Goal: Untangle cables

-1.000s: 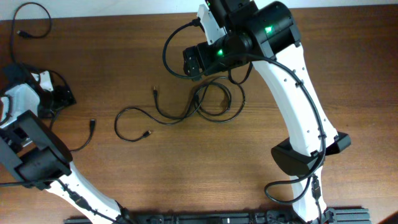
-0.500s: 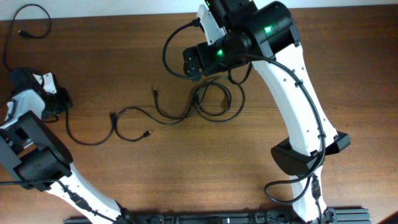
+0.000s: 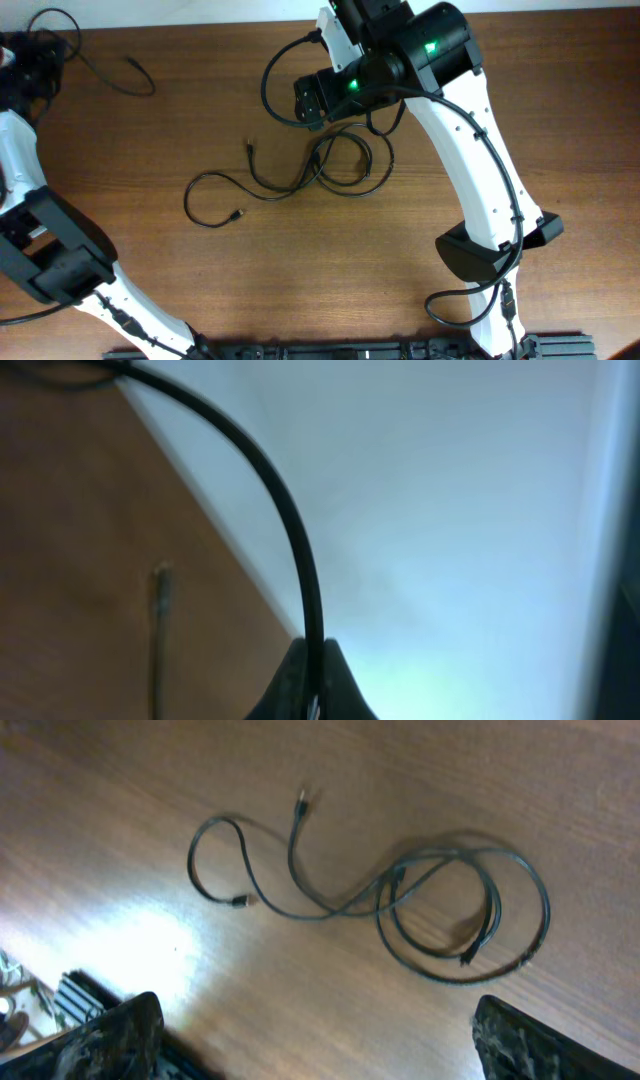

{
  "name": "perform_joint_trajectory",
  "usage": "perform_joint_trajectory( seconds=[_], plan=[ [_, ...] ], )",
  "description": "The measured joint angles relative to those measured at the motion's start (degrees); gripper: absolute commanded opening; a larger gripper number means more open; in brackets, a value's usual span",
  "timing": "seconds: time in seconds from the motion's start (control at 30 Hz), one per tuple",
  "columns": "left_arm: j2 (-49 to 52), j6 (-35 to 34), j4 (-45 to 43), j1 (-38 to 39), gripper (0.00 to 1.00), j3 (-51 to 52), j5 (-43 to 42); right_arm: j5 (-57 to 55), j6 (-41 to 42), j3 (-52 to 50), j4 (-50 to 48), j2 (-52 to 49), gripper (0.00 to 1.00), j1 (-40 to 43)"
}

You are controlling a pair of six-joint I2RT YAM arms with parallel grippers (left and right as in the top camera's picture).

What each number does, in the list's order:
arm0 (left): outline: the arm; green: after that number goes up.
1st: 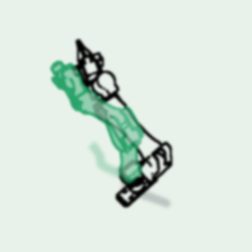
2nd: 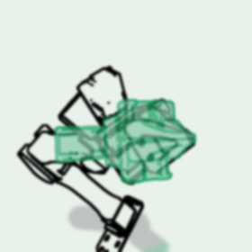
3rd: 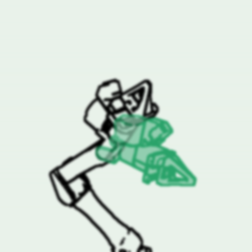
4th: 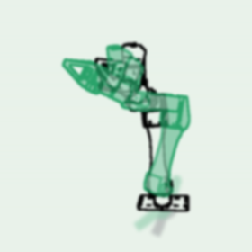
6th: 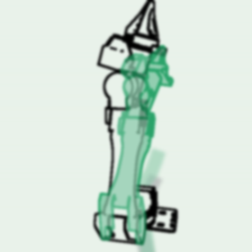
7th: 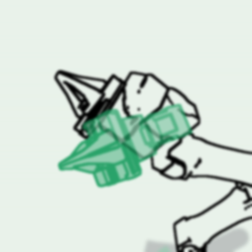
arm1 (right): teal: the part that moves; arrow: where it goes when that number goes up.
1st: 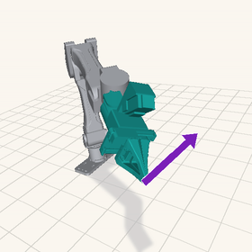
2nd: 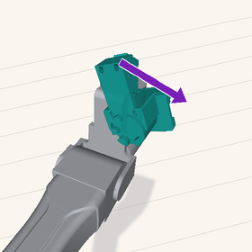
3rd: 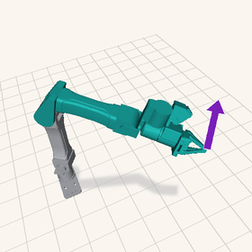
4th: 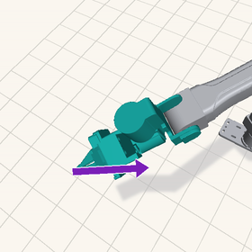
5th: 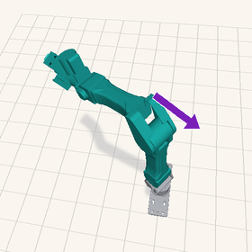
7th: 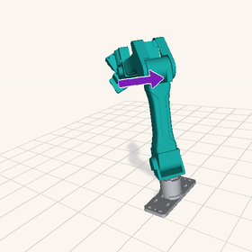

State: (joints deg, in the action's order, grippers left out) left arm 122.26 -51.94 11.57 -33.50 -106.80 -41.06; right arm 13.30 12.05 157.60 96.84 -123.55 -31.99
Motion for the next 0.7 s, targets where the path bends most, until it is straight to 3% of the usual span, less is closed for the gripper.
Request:
perform_joint_trajectory(
  seconds=[0.1,0.2,0.27,0.4,0.47,0.5,0.6,0.67,0.7],
  plan=[
    [0.0,-12.4,-5.6,0.0,0.0,-0.1,0.8,0.0,0.0,0.0,0.1,-0.1,0.97,0.0],
    [0.0,-16.1,6.8,1.2,0.0,-0.7,11.3,0.1,0.0,0.0,0.0,-0.1,0.96,0.0],
    [0.0,-17.1,10.1,3.0,0.0,-0.6,20.2,0.0,0.0,0.0,0.1,-0.1,0.96,0.0],
    [0.0,-18.0,-3.1,6.7,0.0,-0.5,29.7,0.0,0.0,0.0,0.1,-0.1,0.96,0.0],
    [0.0,-19.7,-5.3,7.0,0.03,-0.5,33.1,0.0,0.0,0.0,0.1,-0.1,0.96,0.0],
    [0.0,-20.1,-4.9,7.0,0.18,-0.5,34.1,0.0,0.0,0.0,0.1,-0.1,0.97,-0.1],
    [0.0,-16.9,1.8,6.9,0.49,-0.6,38.0,0.0,0.0,0.0,0.1,-0.1,0.97,-0.1],
    [0.0,-9.3,5.7,6.9,0.65,-0.7,39.2,0.0,0.0,0.0,0.1,-0.1,0.97,-0.1],
    [0.2,-3.9,8.1,6.9,0.66,-0.7,39.7,0.0,0.0,0.0,0.1,-0.1,0.97,-0.1]
  ],
)
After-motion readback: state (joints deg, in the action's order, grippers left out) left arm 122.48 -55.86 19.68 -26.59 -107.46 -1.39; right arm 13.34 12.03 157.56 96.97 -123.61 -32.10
